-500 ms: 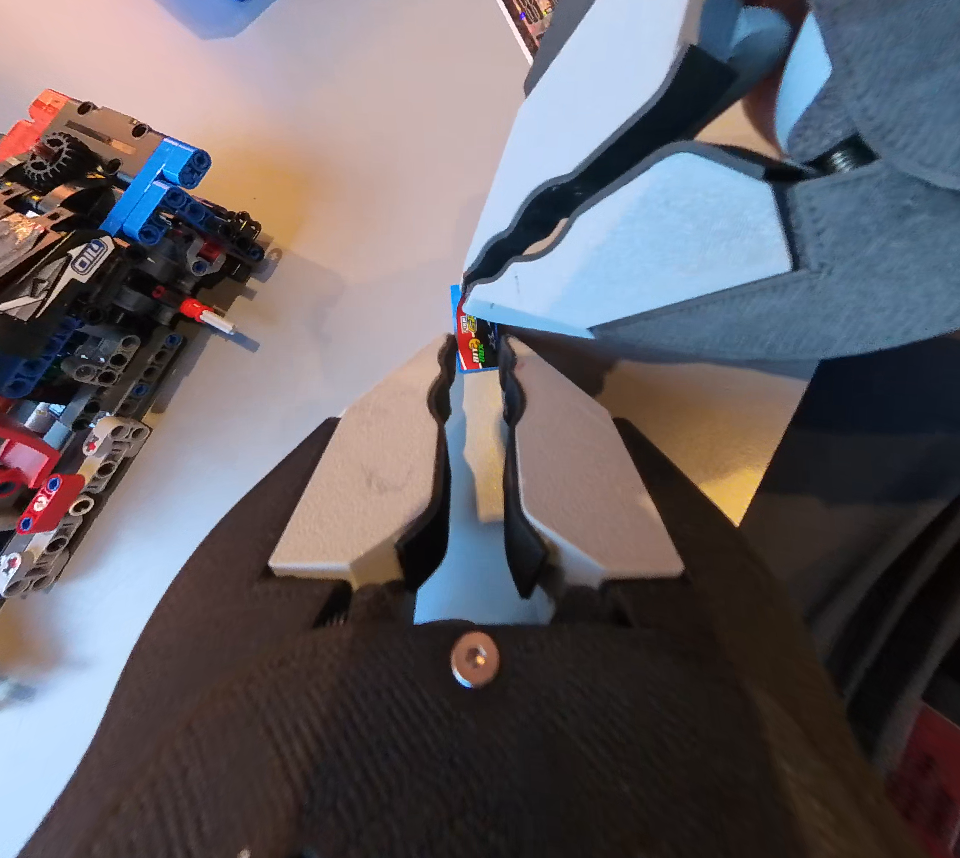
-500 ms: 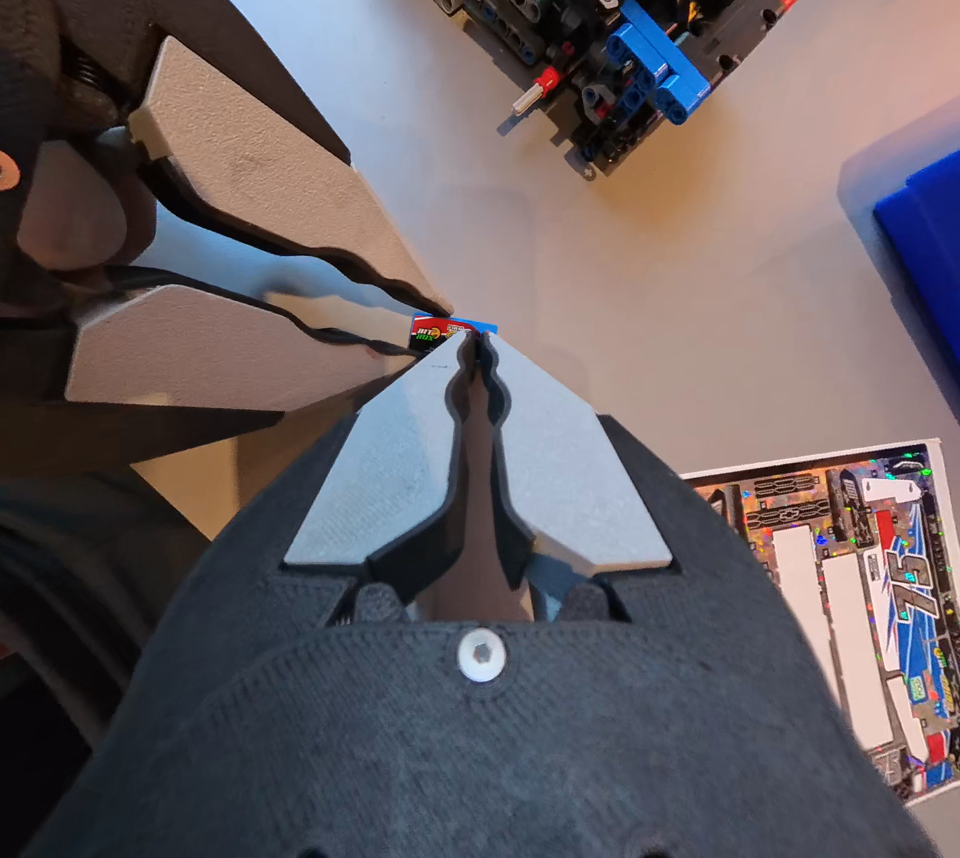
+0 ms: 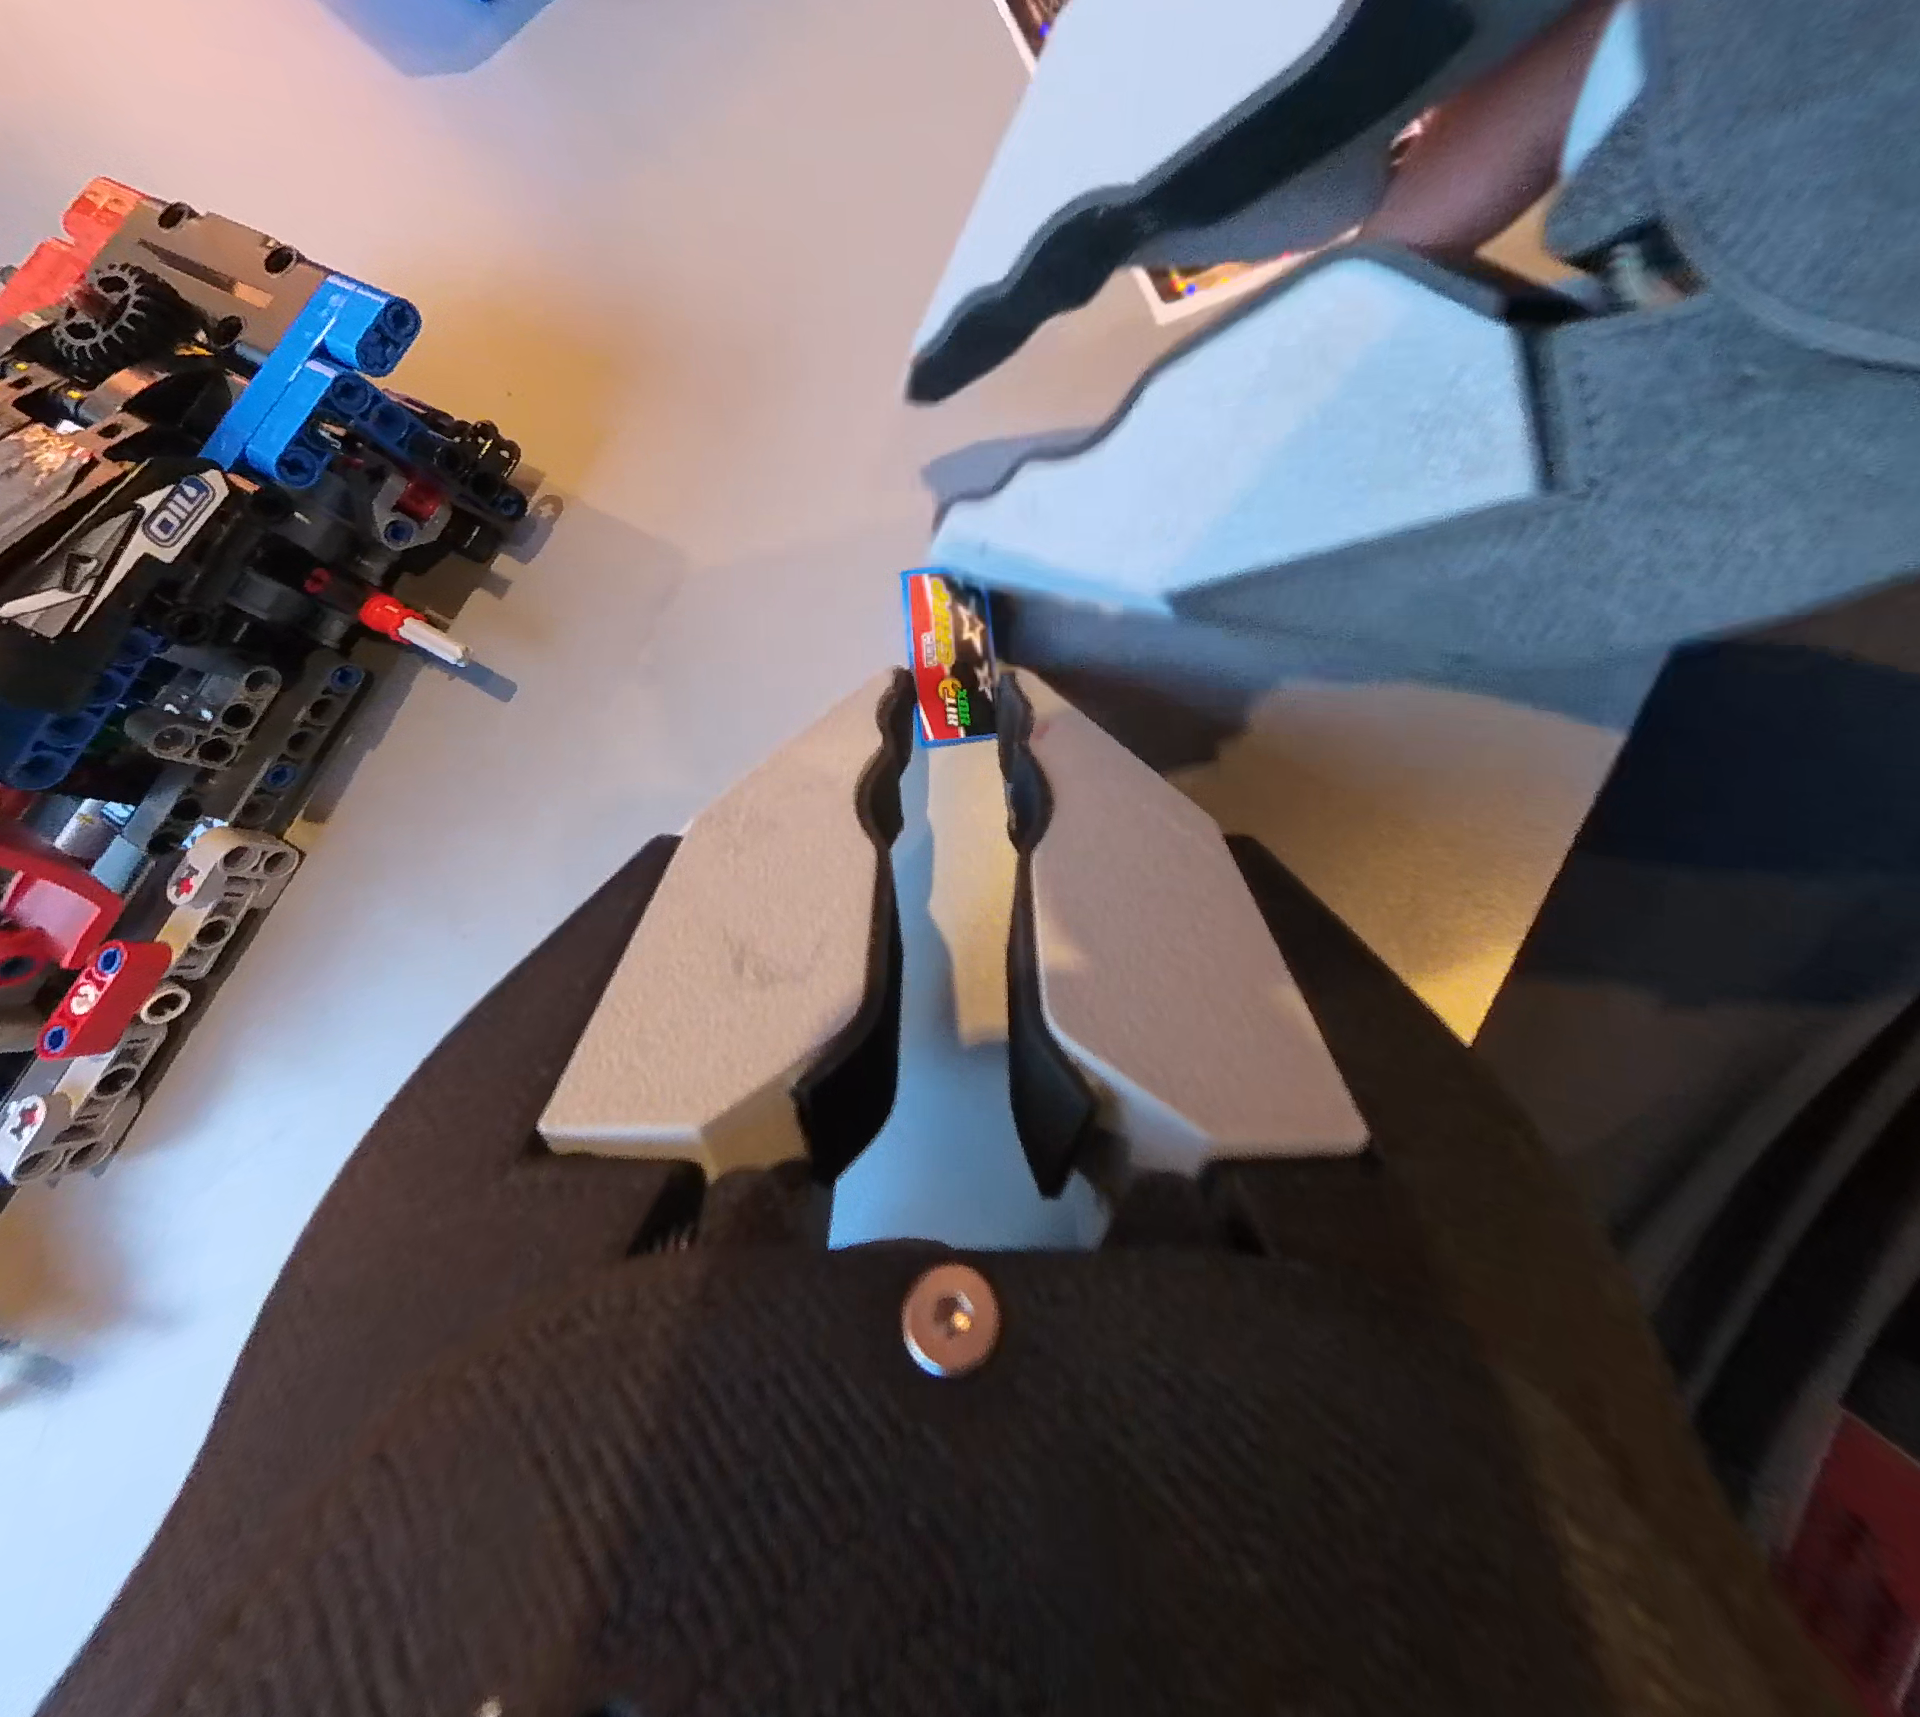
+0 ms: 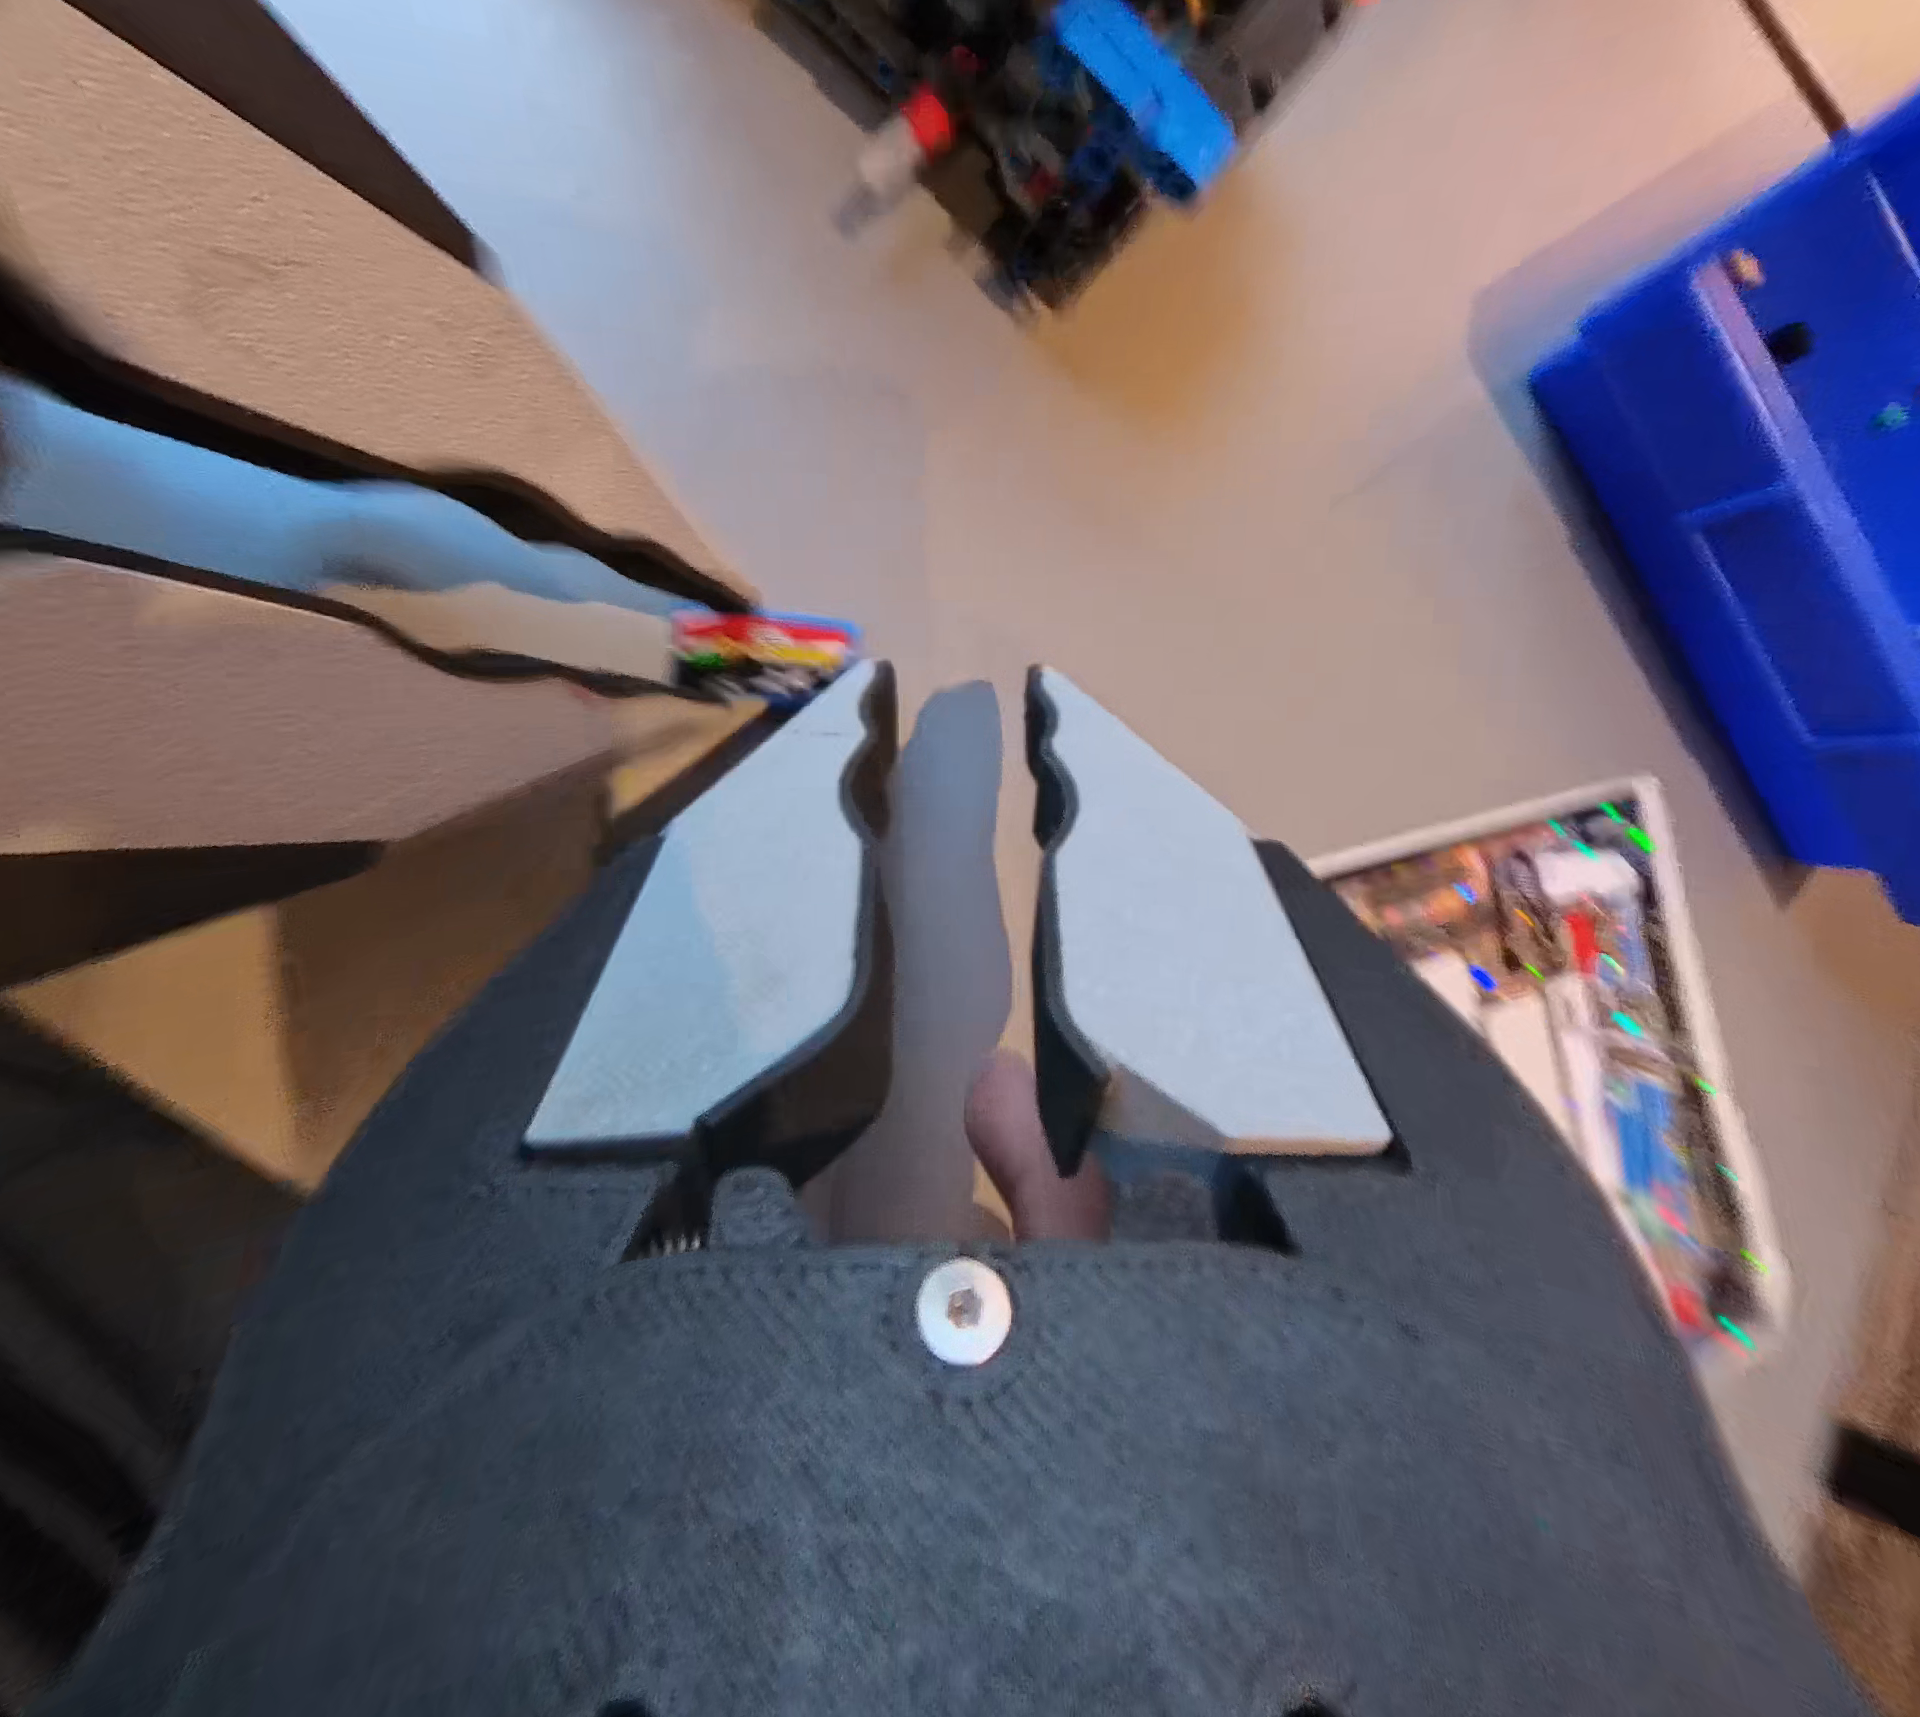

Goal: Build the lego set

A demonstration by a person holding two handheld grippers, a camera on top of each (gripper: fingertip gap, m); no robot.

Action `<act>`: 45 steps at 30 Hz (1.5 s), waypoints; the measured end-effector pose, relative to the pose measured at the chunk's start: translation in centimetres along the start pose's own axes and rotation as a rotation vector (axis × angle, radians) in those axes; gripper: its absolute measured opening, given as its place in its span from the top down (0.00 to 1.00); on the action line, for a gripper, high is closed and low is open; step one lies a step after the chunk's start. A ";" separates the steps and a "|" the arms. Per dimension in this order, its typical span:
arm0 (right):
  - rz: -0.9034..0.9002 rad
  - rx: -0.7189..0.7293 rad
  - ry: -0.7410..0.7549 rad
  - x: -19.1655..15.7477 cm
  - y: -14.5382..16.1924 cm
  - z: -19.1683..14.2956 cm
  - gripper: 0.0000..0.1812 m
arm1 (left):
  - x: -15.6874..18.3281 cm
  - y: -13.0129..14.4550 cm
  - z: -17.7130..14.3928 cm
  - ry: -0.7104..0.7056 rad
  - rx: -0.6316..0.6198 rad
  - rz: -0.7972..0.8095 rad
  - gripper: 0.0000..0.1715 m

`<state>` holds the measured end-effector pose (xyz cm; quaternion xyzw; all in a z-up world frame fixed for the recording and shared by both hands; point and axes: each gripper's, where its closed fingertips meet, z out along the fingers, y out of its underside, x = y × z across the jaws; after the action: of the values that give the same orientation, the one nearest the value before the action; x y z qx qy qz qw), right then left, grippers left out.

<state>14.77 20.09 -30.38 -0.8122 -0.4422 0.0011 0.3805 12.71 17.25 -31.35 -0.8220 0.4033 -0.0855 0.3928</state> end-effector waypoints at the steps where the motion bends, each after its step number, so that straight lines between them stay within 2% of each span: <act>1: -0.018 -0.070 0.073 1.3 1.2 0.5 0.87 | 0.0 0.0 0.0 -0.002 0.001 0.001 0.92; 2: -0.030 -0.082 0.131 2.4 1.8 0.8 0.92 | 0.0 0.0 0.0 -0.004 0.001 0.004 0.92; 7: 0.138 0.008 0.087 3.7 0.7 -0.4 0.83 | 0.0 0.0 -0.1 -0.012 0.003 0.010 0.92; 9: 0.262 0.061 -0.055 3.0 0.1 -0.8 0.75 | -0.1 0.0 -0.1 -0.013 0.003 0.009 0.92; 11: 0.351 0.114 -0.279 0.7 -0.5 -1.0 0.77 | 0.0 0.0 0.0 -0.006 0.004 0.007 0.92; 13: 0.375 0.099 -0.386 -0.9 -0.1 -0.4 0.75 | 0.0 0.0 -0.1 -0.003 0.005 0.007 0.92; 14: 0.356 0.082 -0.384 -1.2 0.3 0.1 0.74 | 0.1 0.0 -0.1 -0.002 0.006 0.013 0.92; 16: 0.287 0.098 -0.288 -0.1 0.2 0.6 0.71 | 0.1 0.0 -0.1 -0.016 0.006 0.030 0.92; 17: 0.258 0.090 -0.222 0.9 0.2 0.7 0.76 | 0.1 0.0 -0.1 -0.021 0.006 0.036 0.92; 19: 0.192 0.080 -0.157 1.8 -0.1 0.6 0.73 | 0.1 0.0 -0.2 -0.029 0.007 0.045 0.92; 22: 0.161 0.105 -0.262 -0.6 -1.0 0.2 0.74 | 0.1 0.1 -0.3 -0.037 0.006 0.050 0.92; 23: 0.129 0.087 -0.219 0.0 -0.6 0.7 0.70 | 0.1 0.2 -0.3 -0.036 0.002 0.050 0.92; 24: 0.122 0.086 -0.157 1.2 -0.3 0.8 0.78 | 0.1 0.1 -0.4 -0.041 0.006 0.048 0.92; 25: 0.111 0.072 -0.126 2.0 -0.1 0.9 0.73 | 0.1 0.2 -0.4 -0.047 0.006 0.057 0.92; 28: 0.136 0.134 -0.294 -0.8 -1.4 0.0 0.74 | 0.1 0.2 -0.5 -0.081 0.010 0.110 0.92; 30: 0.019 0.045 -0.070 2.2 0.4 1.3 0.79 | 0.2 0.1 -0.5 -0.096 0.014 0.145 0.92; 31: -0.004 0.017 -0.017 3.2 1.0 1.5 0.77 | 0.2 0.2 -0.6 -0.098 0.016 0.156 0.92; 35: 0.197 0.161 -0.369 -0.6 -1.4 -0.7 0.73 | 0.2 0.2 -0.5 -0.039 0.022 0.140 0.92; 40: 0.093 0.213 -0.386 -1.5 -1.7 -0.7 0.68 | 0.2 0.1 -0.5 0.045 0.037 0.158 0.92; 43: 0.038 0.215 -0.487 -2.8 -1.7 -1.2 0.75 | 0.3 0.2 -0.5 0.073 0.043 0.170 0.92; 45: -0.008 0.214 -0.523 -2.7 -1.7 -1.5 0.74 | 0.4 0.2 -0.6 0.094 0.047 0.181 0.92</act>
<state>12.46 17.75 -29.13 -0.7378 -0.5261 0.2556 0.3371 12.53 16.54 -31.15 -0.7678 0.4918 -0.0976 0.3988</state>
